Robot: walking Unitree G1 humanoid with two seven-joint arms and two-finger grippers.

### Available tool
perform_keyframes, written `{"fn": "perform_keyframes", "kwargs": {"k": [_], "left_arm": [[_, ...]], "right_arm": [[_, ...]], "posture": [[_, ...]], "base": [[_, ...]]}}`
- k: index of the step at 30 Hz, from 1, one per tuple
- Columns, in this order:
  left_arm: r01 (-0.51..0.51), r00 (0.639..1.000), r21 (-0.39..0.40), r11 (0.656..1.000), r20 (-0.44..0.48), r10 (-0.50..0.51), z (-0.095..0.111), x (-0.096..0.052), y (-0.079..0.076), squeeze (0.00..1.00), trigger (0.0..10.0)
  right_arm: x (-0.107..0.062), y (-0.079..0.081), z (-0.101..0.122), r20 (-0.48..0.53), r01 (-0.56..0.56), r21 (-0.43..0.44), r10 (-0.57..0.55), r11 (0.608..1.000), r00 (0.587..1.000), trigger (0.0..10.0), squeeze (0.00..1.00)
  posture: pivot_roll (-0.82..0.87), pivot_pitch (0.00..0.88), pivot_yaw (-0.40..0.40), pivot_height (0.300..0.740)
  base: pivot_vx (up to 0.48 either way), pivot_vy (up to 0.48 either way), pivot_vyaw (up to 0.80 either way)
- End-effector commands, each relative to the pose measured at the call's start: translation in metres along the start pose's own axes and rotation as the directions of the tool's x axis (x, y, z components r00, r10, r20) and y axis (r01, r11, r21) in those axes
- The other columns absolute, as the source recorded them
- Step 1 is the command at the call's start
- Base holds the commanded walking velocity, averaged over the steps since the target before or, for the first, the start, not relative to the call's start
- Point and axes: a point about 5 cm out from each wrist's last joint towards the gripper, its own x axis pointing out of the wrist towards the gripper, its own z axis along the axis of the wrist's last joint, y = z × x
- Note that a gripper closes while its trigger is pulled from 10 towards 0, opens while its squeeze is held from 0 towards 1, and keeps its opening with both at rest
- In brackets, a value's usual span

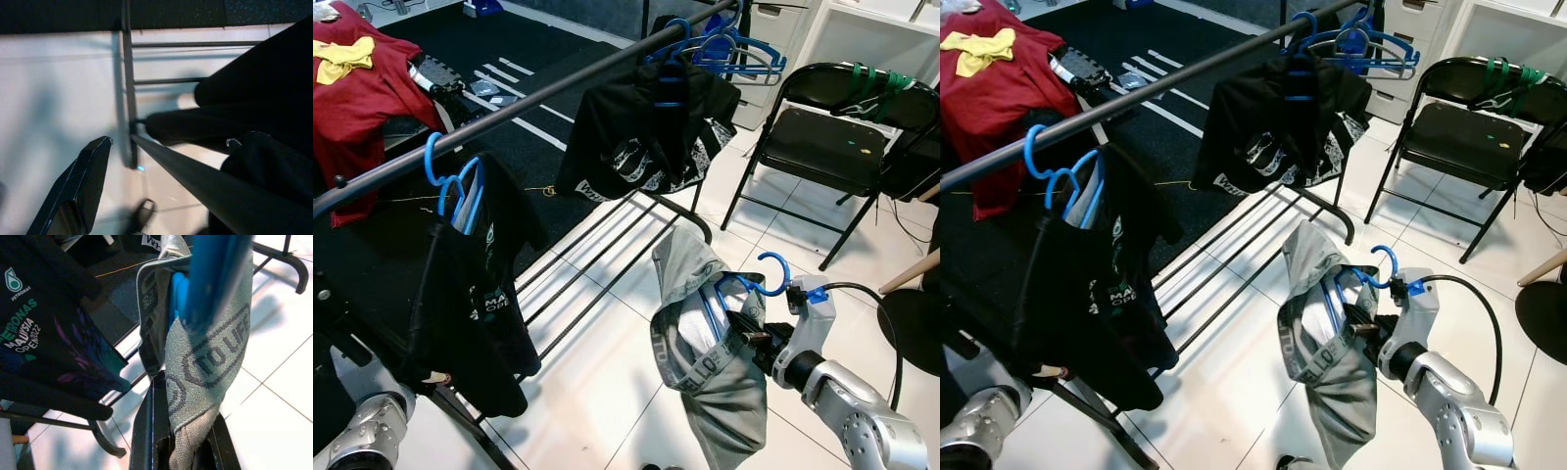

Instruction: Hang hanger

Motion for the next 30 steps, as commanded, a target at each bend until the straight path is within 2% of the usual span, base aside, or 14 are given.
{"fn": "perform_keyframes", "kwargs": {"k": [1,4,8,13,16,17,19,21,23,28,29,30], "left_arm": [[0.025,0.998,-0.168,0.985,-0.054,-0.035,-0.011,-0.001,-0.005,0.00,10.0],[0.030,0.998,-0.186,0.982,-0.048,-0.039,-0.011,-0.001,-0.006,0.00,10.0],[0.032,0.999,-0.148,0.988,-0.023,-0.036,-0.006,-0.001,-0.006,0.00,10.0],[0.019,1.000,-0.139,0.990,-0.002,-0.020,-0.003,0.000,-0.003,0.00,10.0],[-0.017,0.998,-0.206,0.978,0.049,0.028,0.013,0.000,0.008,0.00,10.0],[-0.017,0.998,-0.206,0.978,0.049,0.028,0.013,0.000,0.008,0.00,10.0],[-0.036,0.996,-0.289,0.957,0.071,0.059,0.022,0.000,0.015,0.00,10.0],[-0.036,0.996,-0.289,0.957,0.071,0.059,0.022,0.000,0.015,0.00,10.0],[-0.042,0.996,-0.365,0.930,0.063,0.069,0.025,-0.001,0.021,0.00,10.0],[-0.038,0.999,-0.391,0.920,0.021,0.051,0.019,-0.001,0.023,0.00,10.0],[-0.031,0.999,-0.355,0.934,-0.018,0.027,0.013,-0.001,0.022,0.00,10.0],[-0.031,0.999,-0.355,0.934,-0.018,0.027,0.013,-0.001,0.022,0.00,10.0]], "right_arm": [[-0.004,0.000,-0.001,-0.002,-0.004,0.008,0.004,1.000,1.000,10.0,0.00],[-0.004,0.000,-0.001,-0.002,-0.005,0.008,0.005,1.000,1.000,10.0,0.00],[-0.004,0.000,-0.001,-0.003,-0.004,0.008,0.004,1.000,1.000,10.0,0.00],[-0.004,0.000,-0.001,-0.002,-0.004,0.009,0.004,1.000,1.000,10.0,0.00],[-0.004,0.001,-0.001,-0.003,-0.006,0.010,0.006,1.000,1.000,10.0,0.00],[-0.004,0.001,-0.001,-0.003,-0.006,0.010,0.006,1.000,1.000,10.0,0.00],[-0.004,0.001,-0.001,-0.003,-0.006,0.011,0.006,1.000,1.000,10.0,0.00],[-0.004,0.001,-0.001,-0.003,-0.006,0.011,0.006,1.000,1.000,10.0,0.00],[-0.004,0.001,-0.001,-0.003,-0.006,0.012,0.006,1.000,1.000,10.0,0.00],[-0.004,0.000,-0.001,-0.005,-0.006,0.012,0.006,1.000,1.000,10.0,0.00],[-0.005,0.001,-0.001,-0.006,-0.007,0.013,0.007,1.000,1.000,10.0,0.00],[-0.005,0.001,-0.001,-0.006,-0.007,0.013,0.007,1.000,1.000,10.0,0.00]], "posture": [[-0.04,0.212,0.038,0.740],[-0.04,0.212,0.038,0.740],[-0.04,0.213,0.039,0.740],[-0.04,0.213,0.039,0.740],[-0.04,0.212,0.038,0.740],[-0.04,0.212,0.038,0.740],[-0.04,0.213,0.036,0.740],[-0.04,0.213,0.036,0.740],[-0.03,0.214,0.038,0.740],[-0.03,0.215,0.038,0.740],[-0.03,0.215,0.039,0.740],[-0.03,0.215,0.039,0.740]], "base": [[0.000,0.000,0.00],[0.000,0.000,0.00],[0.000,0.000,0.00],[0.000,0.000,0.00],[0.000,0.000,0.00],[0.000,0.000,0.00],[0.000,0.000,0.00],[0.000,0.000,0.00],[0.000,0.000,0.00],[0.000,0.000,0.00],[0.000,0.000,0.00],[0.000,0.000,0.00]]}}
